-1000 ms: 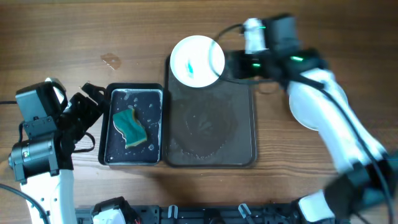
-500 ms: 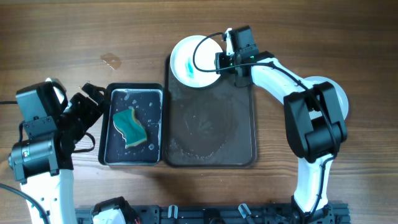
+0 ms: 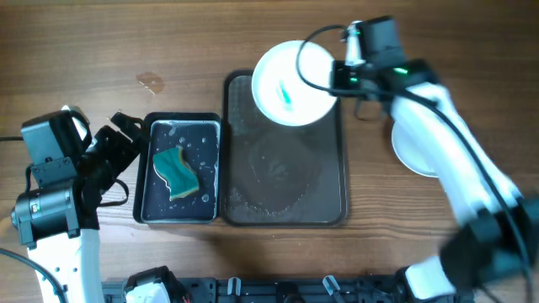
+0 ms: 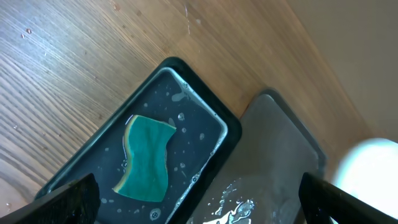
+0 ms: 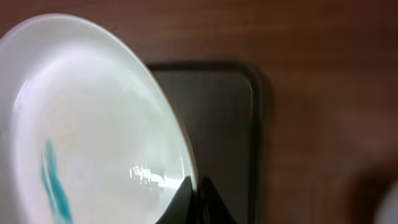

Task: Clean dirty plates on tray and stack at the side
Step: 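Reach to the last stained plate and drag it onto the tray center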

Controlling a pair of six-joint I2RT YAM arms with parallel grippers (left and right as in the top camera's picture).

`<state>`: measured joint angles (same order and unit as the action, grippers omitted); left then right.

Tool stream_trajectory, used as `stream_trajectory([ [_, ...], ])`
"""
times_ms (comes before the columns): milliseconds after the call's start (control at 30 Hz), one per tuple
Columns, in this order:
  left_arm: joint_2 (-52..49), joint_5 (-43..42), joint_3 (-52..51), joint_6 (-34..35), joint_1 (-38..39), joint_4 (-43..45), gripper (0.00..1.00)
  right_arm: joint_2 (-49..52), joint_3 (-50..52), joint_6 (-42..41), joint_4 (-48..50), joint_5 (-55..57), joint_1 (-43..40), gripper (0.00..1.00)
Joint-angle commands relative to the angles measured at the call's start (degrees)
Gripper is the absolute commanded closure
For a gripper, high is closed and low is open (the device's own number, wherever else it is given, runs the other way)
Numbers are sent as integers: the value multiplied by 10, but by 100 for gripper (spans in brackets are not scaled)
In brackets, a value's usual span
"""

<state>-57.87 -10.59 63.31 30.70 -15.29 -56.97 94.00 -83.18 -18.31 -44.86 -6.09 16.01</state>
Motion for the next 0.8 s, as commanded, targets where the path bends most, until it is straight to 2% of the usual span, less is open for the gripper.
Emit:
stream_trajectory([
  [0,0,-7,10,-3,-4,1,0,-63,16,-106,-105,-3,5,96],
  [33,0,-7,10,-3,-4,1,0,-65,48,-159,-116,-3,10,96],
  [100,0,-7,10,-3,-4,1,0,-62,107,-209,-83,-12,24,96],
  [267,0,-7,10,-3,-4,1,0,-60,325,-394,154,-40,75,96],
  [333,0,-7,10,-3,-4,1,0,-60,373,-425,230,-27,80,96],
  [400,0,-7,10,-2,-4,1,0,-60,401,-457,258,-12,80,95],
  [433,0,-7,10,-2,-4,1,0,-60,406,-457,262,-12,80,90],
  [467,0,-7,10,-2,-4,1,0,-60,407,-440,262,-13,80,81],
  [500,0,-10,10,-2,-4,1,0,-61,407,-410,262,-18,80,67],
  [533,0,-28,10,-2,-4,-1,0,-63,407,-376,261,-20,80,61],
  [633,-2,-92,10,-3,-2,-19,0,-94,393,-261,227,-29,79,59],
  [767,-25,-92,10,-49,28,-39,0,-168,355,-108,174,-29,79,60],
])
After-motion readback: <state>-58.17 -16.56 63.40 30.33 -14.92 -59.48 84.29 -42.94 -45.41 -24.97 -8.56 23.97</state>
